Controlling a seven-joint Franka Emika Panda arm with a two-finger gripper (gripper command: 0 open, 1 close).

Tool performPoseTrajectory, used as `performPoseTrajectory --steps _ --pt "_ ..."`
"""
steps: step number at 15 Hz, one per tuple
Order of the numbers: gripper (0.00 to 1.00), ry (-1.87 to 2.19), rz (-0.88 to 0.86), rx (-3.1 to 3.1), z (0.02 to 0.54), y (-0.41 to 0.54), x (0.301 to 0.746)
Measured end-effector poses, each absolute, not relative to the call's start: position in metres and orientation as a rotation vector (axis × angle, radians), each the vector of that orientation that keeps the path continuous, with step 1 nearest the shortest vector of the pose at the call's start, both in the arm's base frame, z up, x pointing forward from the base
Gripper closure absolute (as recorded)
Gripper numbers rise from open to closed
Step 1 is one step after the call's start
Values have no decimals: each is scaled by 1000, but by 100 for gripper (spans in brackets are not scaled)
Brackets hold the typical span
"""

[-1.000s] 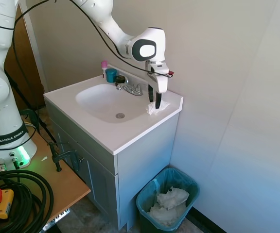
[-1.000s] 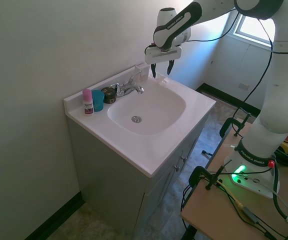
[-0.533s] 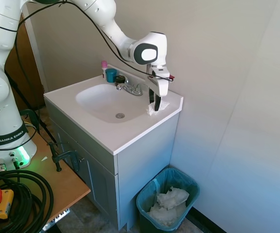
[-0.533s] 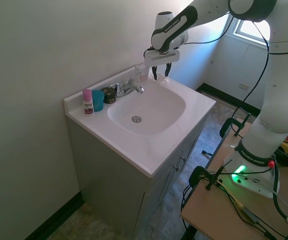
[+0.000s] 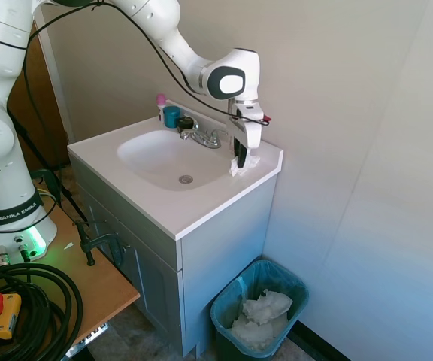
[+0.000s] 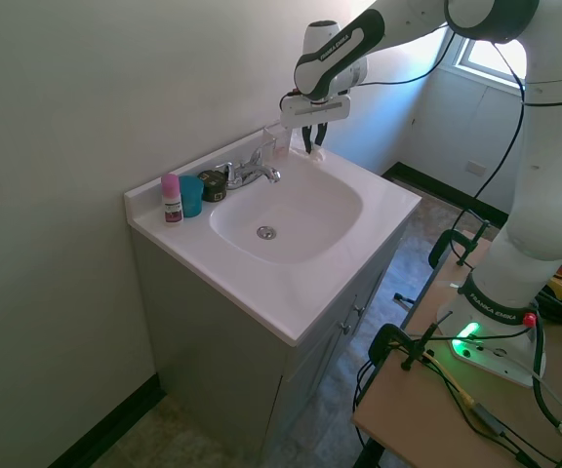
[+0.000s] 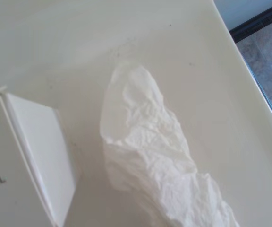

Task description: Throw the tissue in the trash bin

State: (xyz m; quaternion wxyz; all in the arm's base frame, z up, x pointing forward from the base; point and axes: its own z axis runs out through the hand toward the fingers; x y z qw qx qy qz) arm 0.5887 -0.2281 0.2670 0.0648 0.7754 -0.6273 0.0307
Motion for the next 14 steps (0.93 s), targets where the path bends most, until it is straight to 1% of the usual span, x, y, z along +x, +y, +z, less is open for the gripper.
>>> performPoseTrajectory --steps 4,7,10,12,14 --pt "100 -1968 147 2330 283 -246 592" --pt "100 -2086 250 2294 324 -279 595" --pt "100 -2213 302 2209 350 -325 573" --pt "100 -2283 281 2132 343 -364 549" --pt "100 -2311 223 2097 318 -395 527"
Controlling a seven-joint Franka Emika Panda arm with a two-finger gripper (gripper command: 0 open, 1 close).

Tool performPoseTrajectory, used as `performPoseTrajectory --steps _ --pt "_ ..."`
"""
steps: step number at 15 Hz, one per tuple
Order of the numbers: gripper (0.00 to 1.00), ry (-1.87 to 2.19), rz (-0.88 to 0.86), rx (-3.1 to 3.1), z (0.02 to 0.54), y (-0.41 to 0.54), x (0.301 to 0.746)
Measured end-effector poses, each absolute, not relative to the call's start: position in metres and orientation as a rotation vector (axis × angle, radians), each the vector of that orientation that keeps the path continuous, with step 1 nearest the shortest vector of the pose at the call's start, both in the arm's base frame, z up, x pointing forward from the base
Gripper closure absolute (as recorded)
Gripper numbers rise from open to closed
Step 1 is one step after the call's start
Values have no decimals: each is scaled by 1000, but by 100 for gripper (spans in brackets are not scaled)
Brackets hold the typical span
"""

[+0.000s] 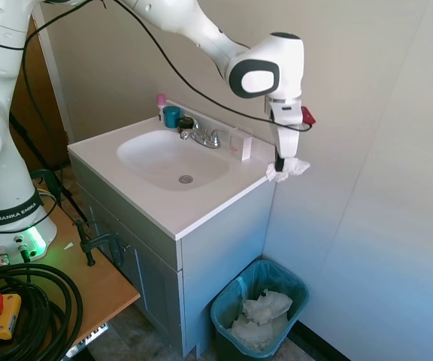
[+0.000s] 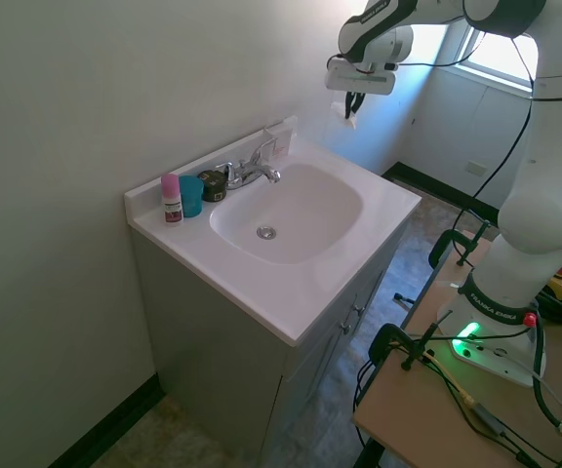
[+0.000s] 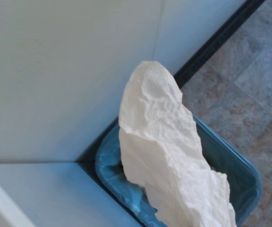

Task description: Throw the tissue in the trash bin

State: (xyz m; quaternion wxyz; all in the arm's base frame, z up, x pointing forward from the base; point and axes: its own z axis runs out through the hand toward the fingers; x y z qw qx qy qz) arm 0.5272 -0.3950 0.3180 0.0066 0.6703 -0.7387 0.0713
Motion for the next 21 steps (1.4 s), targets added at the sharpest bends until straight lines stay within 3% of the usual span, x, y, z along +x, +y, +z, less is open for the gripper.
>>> performPoseTrajectory --steps 3,4,16,21 --pt "100 -2309 147 2098 281 -416 509" --pt "0 -2301 132 2105 273 -418 506" --pt "0 -2230 133 2159 262 -405 512" --pt "0 -2219 234 2183 289 -402 499"
